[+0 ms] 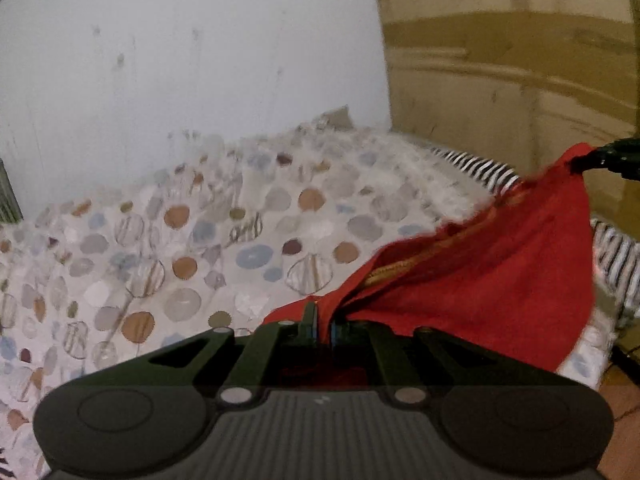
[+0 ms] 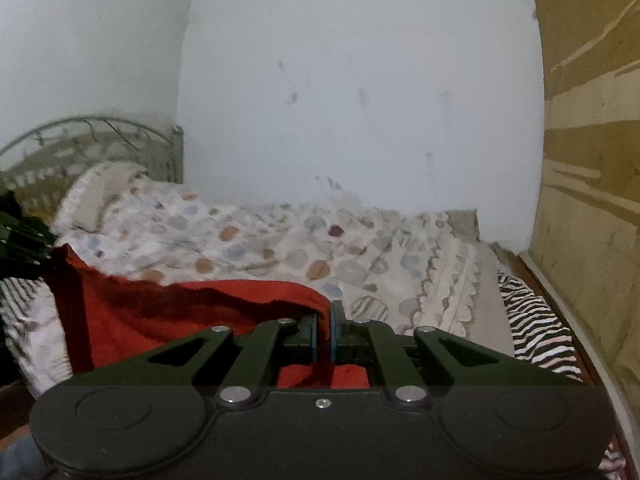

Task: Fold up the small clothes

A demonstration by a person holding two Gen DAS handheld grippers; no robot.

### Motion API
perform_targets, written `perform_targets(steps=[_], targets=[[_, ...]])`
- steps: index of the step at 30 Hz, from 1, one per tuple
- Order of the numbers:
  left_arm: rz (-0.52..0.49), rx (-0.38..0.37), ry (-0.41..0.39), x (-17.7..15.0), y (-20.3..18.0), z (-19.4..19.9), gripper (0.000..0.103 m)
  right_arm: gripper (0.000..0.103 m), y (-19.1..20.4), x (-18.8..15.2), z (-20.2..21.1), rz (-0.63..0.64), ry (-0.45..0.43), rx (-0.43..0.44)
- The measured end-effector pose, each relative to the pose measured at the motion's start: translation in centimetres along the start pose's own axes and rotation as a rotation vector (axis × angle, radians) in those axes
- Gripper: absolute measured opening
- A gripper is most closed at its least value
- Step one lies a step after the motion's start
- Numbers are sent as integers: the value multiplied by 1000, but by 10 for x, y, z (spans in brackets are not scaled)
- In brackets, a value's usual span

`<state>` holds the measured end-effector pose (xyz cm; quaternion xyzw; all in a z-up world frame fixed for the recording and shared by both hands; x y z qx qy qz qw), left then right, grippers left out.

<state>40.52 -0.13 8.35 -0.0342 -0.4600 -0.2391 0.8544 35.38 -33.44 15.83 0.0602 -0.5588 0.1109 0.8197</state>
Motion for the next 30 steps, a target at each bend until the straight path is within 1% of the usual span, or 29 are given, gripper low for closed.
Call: perform_targets(steps=[4, 7, 10, 14, 15, 16, 18, 20, 21, 22, 24, 26, 27, 28, 30], targets=[[30, -31, 82, -8, 23, -68, 5, 5, -14, -7, -83, 0, 99, -14], [17, -43, 123, -23, 32, -110, 6, 5, -20, -26, -138, 22, 168, -25], [32, -62, 158, -36, 39, -141, 6, 6, -26, -49, -181, 25, 236, -38], [63, -96, 185, -49, 45, -172, 8, 6, -31, -78, -220, 7, 306, -48], [72, -107, 190, -52, 45, -177, 10, 6, -32, -84, -226, 3, 317, -52], [82, -120, 193, -54, 45, -180, 14, 6, -34, -90, -232, -2, 328, -56], [104, -143, 192, -59, 48, -182, 18, 6, -37, -100, -240, -16, 346, -61], [128, -171, 182, -61, 52, -180, 25, 6, -39, -106, -244, -20, 358, -64], [143, -183, 177, -62, 55, -177, 38, 6, -40, -110, -246, -22, 363, -65], [160, -183, 169, -62, 60, -173, 56, 6, -41, -113, -247, -25, 369, -65], [203, -170, 137, -60, 73, -163, 73, 7, -43, -119, -250, -34, 386, -65], [252, -183, 107, -59, 84, -152, 75, 7, -44, -124, -254, -37, 398, -69], [281, -189, 95, -58, 91, -146, 78, 7, -45, -126, -254, -41, 400, -69], [306, -192, 84, -58, 96, -141, 84, 8, -46, -127, -256, -48, 400, -70], [337, -201, 65, -63, 104, -129, 87, 9, -47, -128, -258, -62, 397, -73]])
Point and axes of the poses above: each gripper's, at about its wrist camera, not at the fingertips, and z roughly against the way its jaws point, y to its left, x to its top, the point moved 10 cm from there along -z, roughly the way its jaws point, and after that the axes turned 1 degree about -z, right-handed, at the moved point
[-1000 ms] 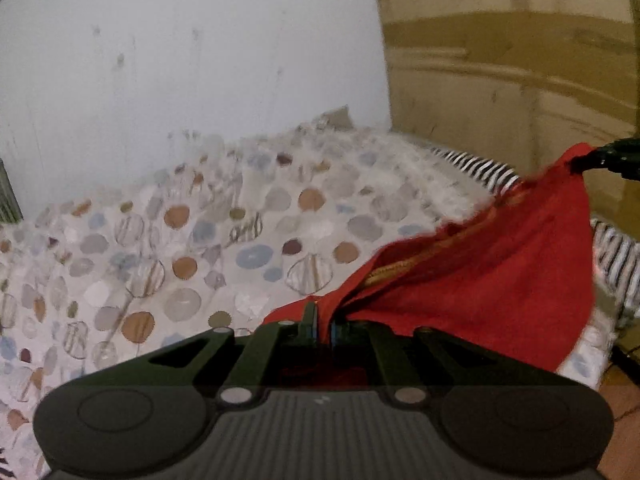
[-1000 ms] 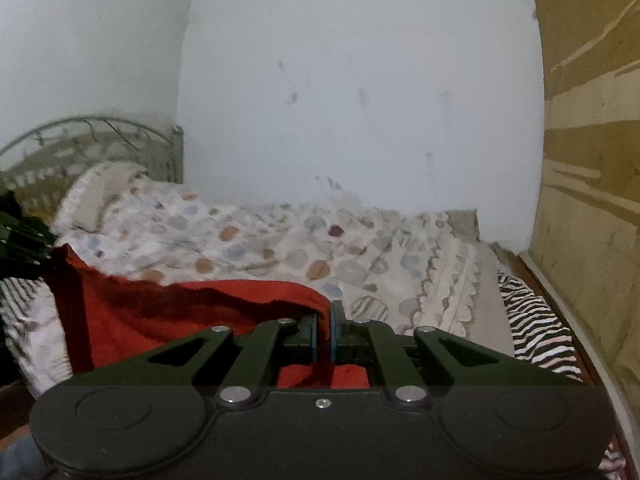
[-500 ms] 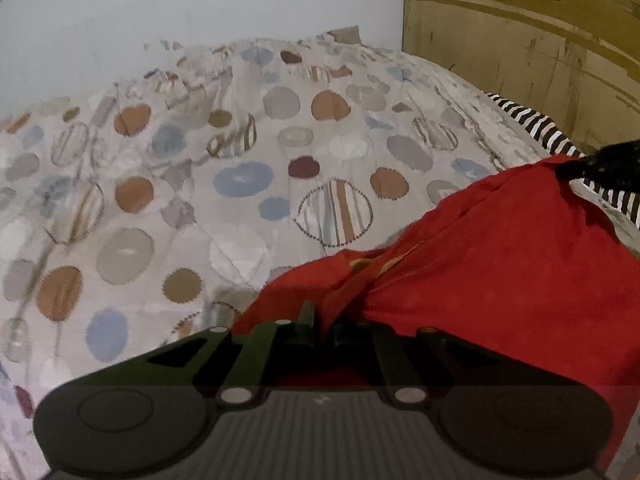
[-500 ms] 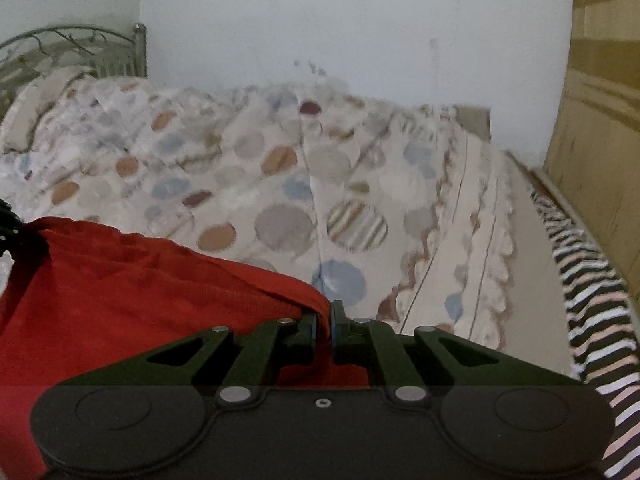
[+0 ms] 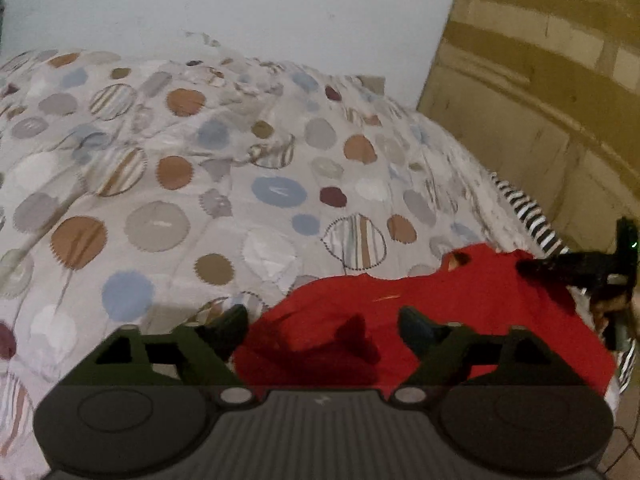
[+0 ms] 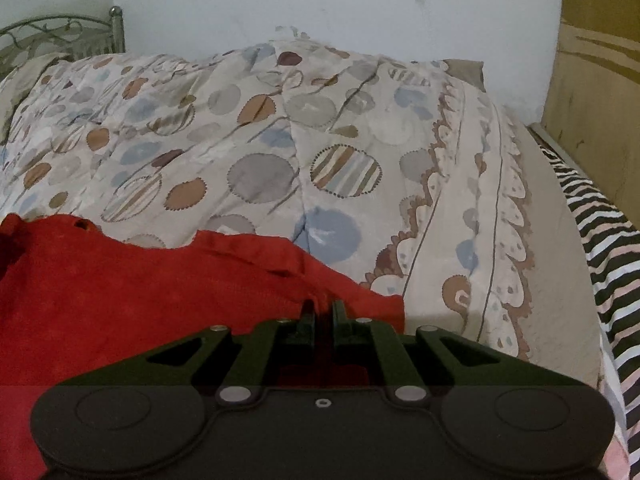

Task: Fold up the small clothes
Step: 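Lower the folded shirt onto the duvet and open both grippers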

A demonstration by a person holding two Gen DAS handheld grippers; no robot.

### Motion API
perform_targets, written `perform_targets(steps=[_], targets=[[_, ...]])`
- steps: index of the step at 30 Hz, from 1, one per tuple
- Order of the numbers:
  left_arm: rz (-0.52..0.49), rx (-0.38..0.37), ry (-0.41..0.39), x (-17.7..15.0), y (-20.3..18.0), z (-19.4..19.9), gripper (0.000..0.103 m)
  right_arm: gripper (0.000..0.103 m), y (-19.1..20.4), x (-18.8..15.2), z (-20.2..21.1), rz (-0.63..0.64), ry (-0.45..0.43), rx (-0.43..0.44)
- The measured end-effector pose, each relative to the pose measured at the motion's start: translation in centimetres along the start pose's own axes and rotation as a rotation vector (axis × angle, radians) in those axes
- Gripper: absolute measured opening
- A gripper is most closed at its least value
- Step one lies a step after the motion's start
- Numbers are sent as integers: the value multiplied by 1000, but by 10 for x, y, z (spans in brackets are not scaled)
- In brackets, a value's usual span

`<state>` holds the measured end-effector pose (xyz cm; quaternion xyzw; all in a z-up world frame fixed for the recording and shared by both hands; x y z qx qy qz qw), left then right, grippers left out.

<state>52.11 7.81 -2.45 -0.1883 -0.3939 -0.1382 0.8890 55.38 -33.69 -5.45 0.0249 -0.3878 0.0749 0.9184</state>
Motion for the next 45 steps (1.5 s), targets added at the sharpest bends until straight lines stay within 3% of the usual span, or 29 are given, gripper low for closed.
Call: perform_targets(steps=[5, 7, 9, 11, 12, 13, 14, 15, 16, 18, 21, 24, 26, 29, 32, 35, 37, 38, 39, 40, 42, 43, 45], targets=[[27, -90, 56, -30, -7, 5, 87, 27, -1, -4, 5, -63, -6, 37], [16, -116, 85, -43, -17, -1, 87, 49, 0, -7, 13, -77, -9, 65], [23, -151, 112, -52, -28, -9, 87, 59, 2, -11, 23, -77, -25, 95], [48, -205, 143, -58, -38, -15, 83, 61, 4, -15, 32, -73, -36, 111], [54, -229, 159, -60, -43, -19, 74, 62, 5, -18, 36, -75, -35, 115], [56, -228, 173, -63, -45, -22, 57, 62, 5, -22, 40, -79, -27, 116], [59, -200, 188, -65, -46, -24, 47, 62, 6, -26, 43, -84, -18, 116], [65, -155, 195, -65, -44, -26, 20, 62, 8, -29, 45, -86, -14, 116], [70, -123, 187, -64, -43, -27, 11, 61, 10, -31, 48, -85, -13, 117], [70, -105, 124, -58, -44, -15, 9, 54, 15, -36, 52, -68, -10, 112], [39, -63, 20, -51, -42, 10, 8, 16, 22, -40, 52, -44, 0, 110], [95, -8, 26, -61, -23, 14, 8, 13, 25, -42, 52, -1, -17, 78], [161, -3, 66, -76, -11, 5, 8, 12, 26, -45, 49, -2, -17, 70], [185, -6, 60, -84, -7, -3, 8, 12, 25, -49, 48, -25, -21, 61], [220, -13, 40, -85, -4, -4, 11, 12, 25, -52, 51, -20, -35, 46], [172, 35, 30, -87, -7, -1, 32, 13, 22, -54, 54, -46, -51, 40], [74, 109, 21, -87, -17, 4, 53, 17, 21, -55, 56, -68, -73, 25], [41, 134, 21, -87, -21, 6, 58, 18, 21, -56, 57, -77, -83, 18], [22, 154, 24, -86, -25, 8, 72, 19, 21, -57, 58, -84, -93, 9], [17, 177, 26, -86, -28, 11, 85, 23, 22, -58, 59, -86, -104, -2], [11, 248, 16, -84, -30, 21, 98, 34, 25, -59, 65, -70, -122, -24], [9, 278, 6, -84, -30, 26, 103, 43, 27, -59, 68, -62, -129, -31], [19, 311, -15, -85, -33, 39, 102, 56, 31, -58, 79, -55, -146, -38]])
Point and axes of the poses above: each gripper's, at about its wrist camera, not at the fingertips, and z roughly against the way its jaws point, y to its left, x to its top, the point moved 10 cm from there along -z, roughly the way its jaws point, and after that the axes turned 1 degree about -z, right-handed, at the moved point
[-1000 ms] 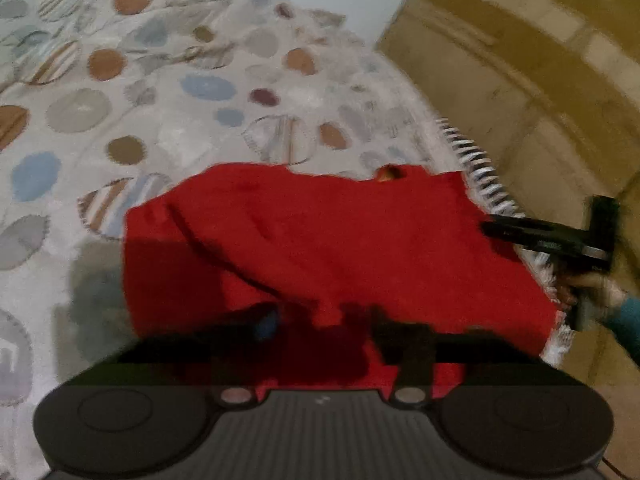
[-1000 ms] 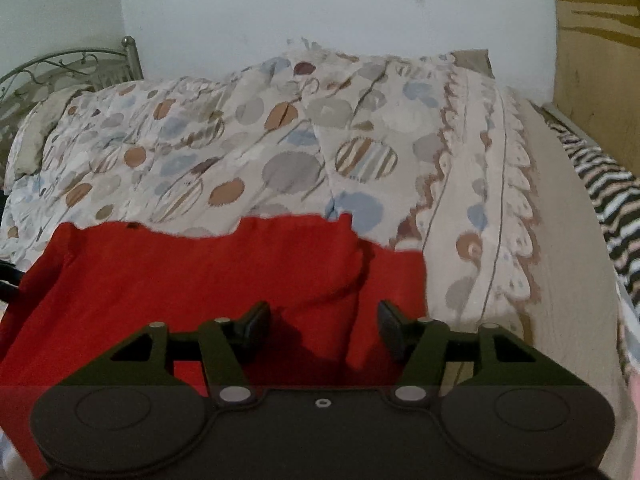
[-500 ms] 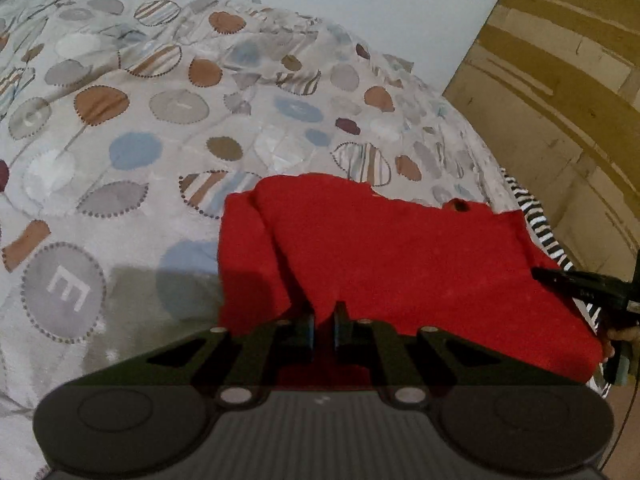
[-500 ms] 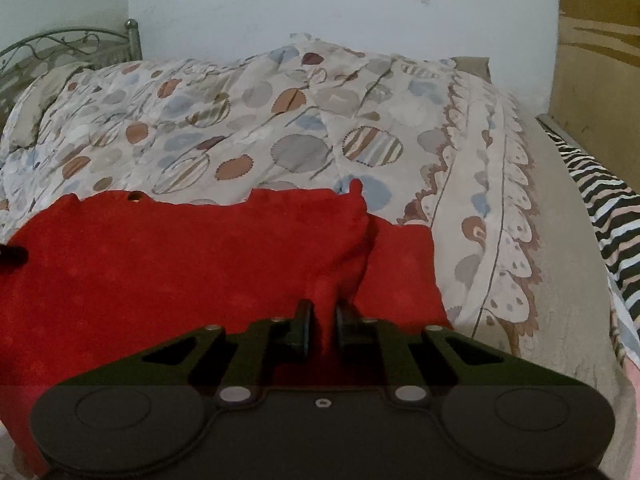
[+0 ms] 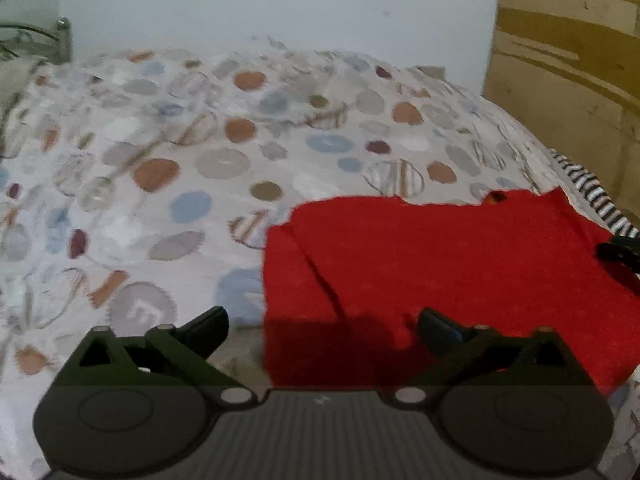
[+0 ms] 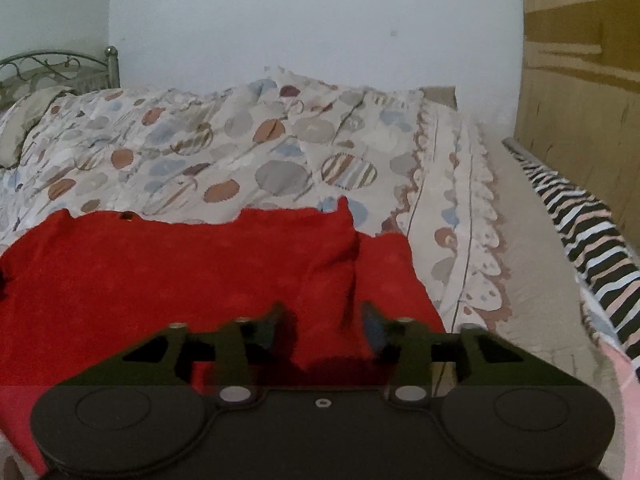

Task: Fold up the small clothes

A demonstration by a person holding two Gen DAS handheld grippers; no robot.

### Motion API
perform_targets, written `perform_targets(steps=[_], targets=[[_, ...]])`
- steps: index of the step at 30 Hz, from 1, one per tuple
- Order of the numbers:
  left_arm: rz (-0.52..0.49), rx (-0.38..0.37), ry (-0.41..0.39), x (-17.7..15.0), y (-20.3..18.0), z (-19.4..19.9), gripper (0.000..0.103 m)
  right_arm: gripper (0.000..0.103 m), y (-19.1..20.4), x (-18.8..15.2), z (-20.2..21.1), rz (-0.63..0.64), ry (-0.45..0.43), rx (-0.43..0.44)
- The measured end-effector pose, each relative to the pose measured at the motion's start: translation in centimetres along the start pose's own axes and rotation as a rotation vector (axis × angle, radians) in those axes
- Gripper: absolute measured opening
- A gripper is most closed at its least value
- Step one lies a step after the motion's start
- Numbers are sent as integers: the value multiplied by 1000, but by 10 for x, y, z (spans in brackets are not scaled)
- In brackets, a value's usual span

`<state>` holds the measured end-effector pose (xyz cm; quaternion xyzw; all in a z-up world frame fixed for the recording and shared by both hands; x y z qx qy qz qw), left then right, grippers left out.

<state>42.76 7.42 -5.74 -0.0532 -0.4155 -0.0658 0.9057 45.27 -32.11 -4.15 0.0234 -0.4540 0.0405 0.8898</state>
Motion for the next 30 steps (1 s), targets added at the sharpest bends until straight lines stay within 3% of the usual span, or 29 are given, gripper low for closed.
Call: perform_targets(steps=[4, 7, 10, 16, 22, 30], targets=[[82, 47, -4, -11, 10, 20, 102, 89, 13, 7, 30, 42, -47, -20], [177, 108, -46, -28, 24, 36, 103, 102, 27, 13, 55, 68, -88, -6], [264, 186, -64, -53, 33, 49, 103, 102, 43, 16, 76, 73, -90, 11], [447, 210, -94, -107, 30, 81, 103, 102, 78, 5, 102, 100, -67, 47], [456, 255, -98, -135, 17, 104, 103, 102, 102, -7, 113, 139, -54, 61], [463, 171, -91, -131, -5, 108, 103, 102, 114, 2, 81, 185, -99, -18]])
Point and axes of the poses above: each gripper's, at about its wrist camera, not at the fingertips, and z roughly against the way its jaws point, y to its left, x to its top, the point moved 10 cm from there along -z, roughly the way its jaws point, and after that the axes turned 1 degree about -z, right-handed, at the moved point
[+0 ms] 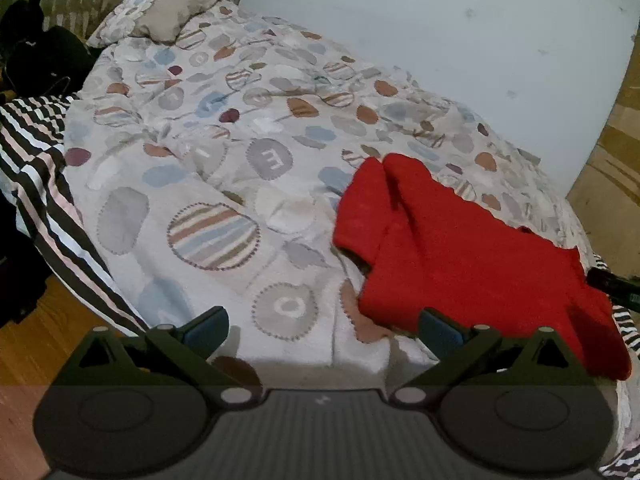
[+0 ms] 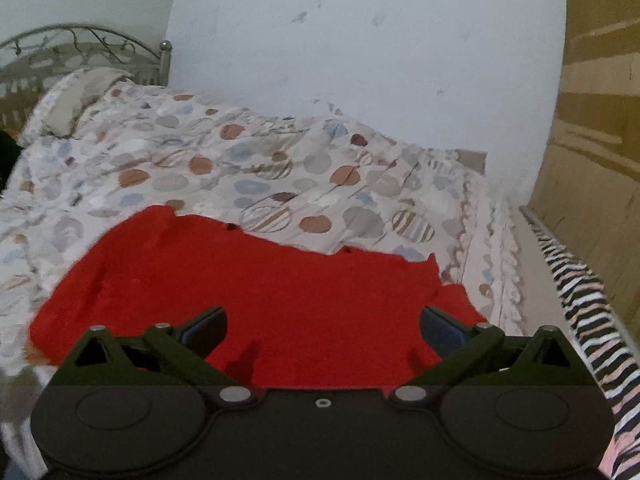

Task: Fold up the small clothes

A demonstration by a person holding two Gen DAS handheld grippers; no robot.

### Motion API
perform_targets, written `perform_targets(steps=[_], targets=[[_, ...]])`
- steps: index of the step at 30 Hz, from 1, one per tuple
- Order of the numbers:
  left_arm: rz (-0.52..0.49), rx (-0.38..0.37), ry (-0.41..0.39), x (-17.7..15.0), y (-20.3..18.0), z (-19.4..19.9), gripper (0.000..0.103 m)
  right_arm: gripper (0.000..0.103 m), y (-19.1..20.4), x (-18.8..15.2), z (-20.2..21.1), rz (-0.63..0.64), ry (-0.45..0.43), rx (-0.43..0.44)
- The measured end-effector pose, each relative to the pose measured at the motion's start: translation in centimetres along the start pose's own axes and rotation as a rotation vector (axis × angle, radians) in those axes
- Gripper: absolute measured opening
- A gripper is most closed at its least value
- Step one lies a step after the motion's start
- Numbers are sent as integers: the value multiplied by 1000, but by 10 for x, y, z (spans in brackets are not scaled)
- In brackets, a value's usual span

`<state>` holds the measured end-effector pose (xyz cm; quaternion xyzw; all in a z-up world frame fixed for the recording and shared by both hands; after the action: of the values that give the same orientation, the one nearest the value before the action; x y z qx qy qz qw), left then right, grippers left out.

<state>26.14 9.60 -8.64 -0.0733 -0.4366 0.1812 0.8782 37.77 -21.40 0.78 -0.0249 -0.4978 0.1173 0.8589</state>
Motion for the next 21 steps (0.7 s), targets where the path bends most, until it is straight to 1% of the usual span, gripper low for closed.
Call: perform_targets(steps=[4, 7, 9, 11, 13, 15, 18, 21], targets=[[-17, 12, 29, -7, -2, -4, 103, 102, 3, -7, -26, 68, -3, -63], [20, -15, 70, -12, -3, -10, 103, 102, 5, -18, -39, 130, -10, -100], [51, -32, 89, -14, -3, -12, 103, 102, 8, -26, -44, 165, -22, -106], [63, -33, 100, -16, -3, -16, 103, 102, 11, -34, -49, 186, -29, -100], [65, -30, 115, -18, -3, -19, 103, 102, 12, -44, -56, 175, -24, -88], [75, -40, 135, -21, -4, -22, 103, 102, 10, -51, -60, 135, -19, -69], [101, -50, 151, -23, -5, -26, 103, 102, 6, -52, -64, 90, 0, -32], [104, -51, 158, -25, -7, -28, 103, 102, 5, -53, -66, 65, 7, -8]])
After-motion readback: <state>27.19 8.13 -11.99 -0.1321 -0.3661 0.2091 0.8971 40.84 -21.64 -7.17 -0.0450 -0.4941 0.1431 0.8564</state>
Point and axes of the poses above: each gripper's, at about its wrist camera, not at the fingertips, and z roughly against the way its jaws point, y to its left, x to its top, the point moved 10 cm from there along -z, roughly the way its jaws point, and after that the axes turned 1 degree about -z, right-handed, at the moved point
